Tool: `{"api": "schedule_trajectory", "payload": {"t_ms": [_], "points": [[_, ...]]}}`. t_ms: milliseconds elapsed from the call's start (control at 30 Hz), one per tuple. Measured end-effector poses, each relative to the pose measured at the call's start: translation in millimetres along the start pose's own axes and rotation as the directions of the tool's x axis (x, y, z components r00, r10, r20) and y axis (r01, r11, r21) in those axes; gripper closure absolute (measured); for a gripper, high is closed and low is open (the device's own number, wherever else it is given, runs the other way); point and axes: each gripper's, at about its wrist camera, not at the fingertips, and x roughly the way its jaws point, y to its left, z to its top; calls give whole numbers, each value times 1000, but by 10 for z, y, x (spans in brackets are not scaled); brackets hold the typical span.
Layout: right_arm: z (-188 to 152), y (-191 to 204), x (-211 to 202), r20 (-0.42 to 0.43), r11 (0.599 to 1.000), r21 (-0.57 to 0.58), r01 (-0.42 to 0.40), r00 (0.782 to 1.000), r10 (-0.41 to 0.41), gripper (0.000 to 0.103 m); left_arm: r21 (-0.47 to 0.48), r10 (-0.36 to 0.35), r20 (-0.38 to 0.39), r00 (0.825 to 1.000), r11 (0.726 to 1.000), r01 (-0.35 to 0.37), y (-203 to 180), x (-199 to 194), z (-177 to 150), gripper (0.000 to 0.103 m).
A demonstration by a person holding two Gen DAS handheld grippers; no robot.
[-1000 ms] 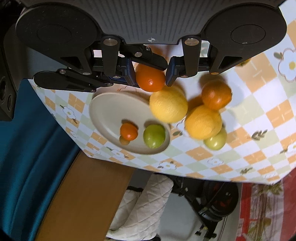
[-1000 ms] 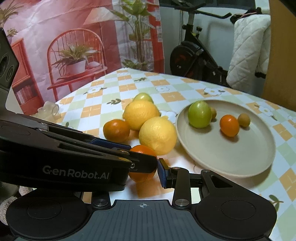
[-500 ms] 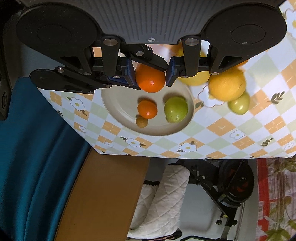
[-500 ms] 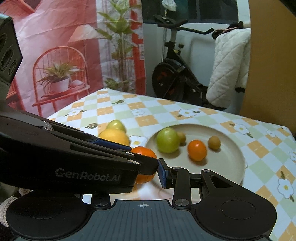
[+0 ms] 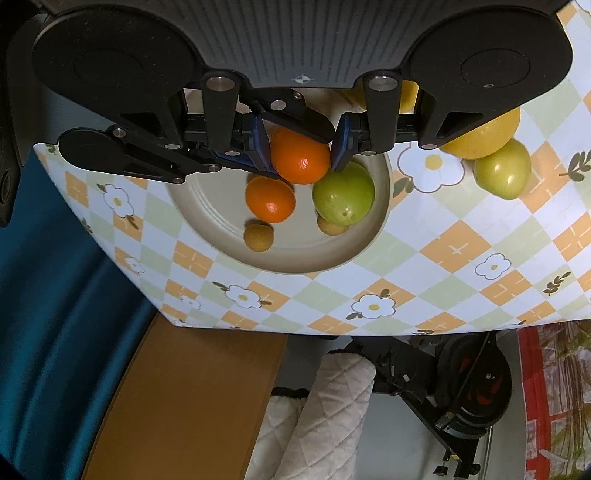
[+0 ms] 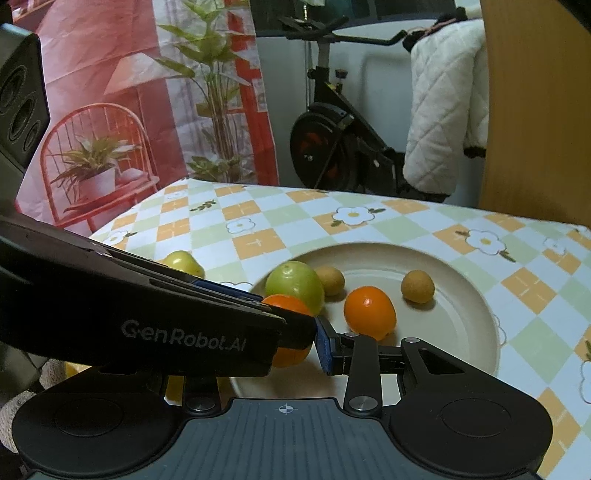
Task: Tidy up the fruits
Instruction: 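Carry the tangerine onto the plate and open the left tool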
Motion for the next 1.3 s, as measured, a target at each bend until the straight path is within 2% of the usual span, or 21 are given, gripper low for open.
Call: {"api": "schedule_trajectory", "payload": {"t_ms": [300,700,900,1067,1167,1300], "points": [[-16,-16,169,-47,1000,19,-2,999,3,70,13,35,-25,999,999,-34,24,135,-10,65],[4,22,157,-50,1000,20,8,999,-7,69,9,48,1,999,999,-48,26,86,-26,64],[4,60,2,-32,1000,26,12,999,-11,68,-15,23,54,998,1000,-22,126,-229,-69,64],[-62,60,-199,1,997,75,19,1000,-19,68,-53,31,111,993,998,-25,289,-554,-181,64],[-124,100,-308,19,996,92,11,1000,-13,68,-99,44,130,991,995,-31,424,-734,-256,64],[-168,235,-431,48,998,66,-3,999,0,68,-120,94,154,984,990,-76,528,-939,-395,64]]}}
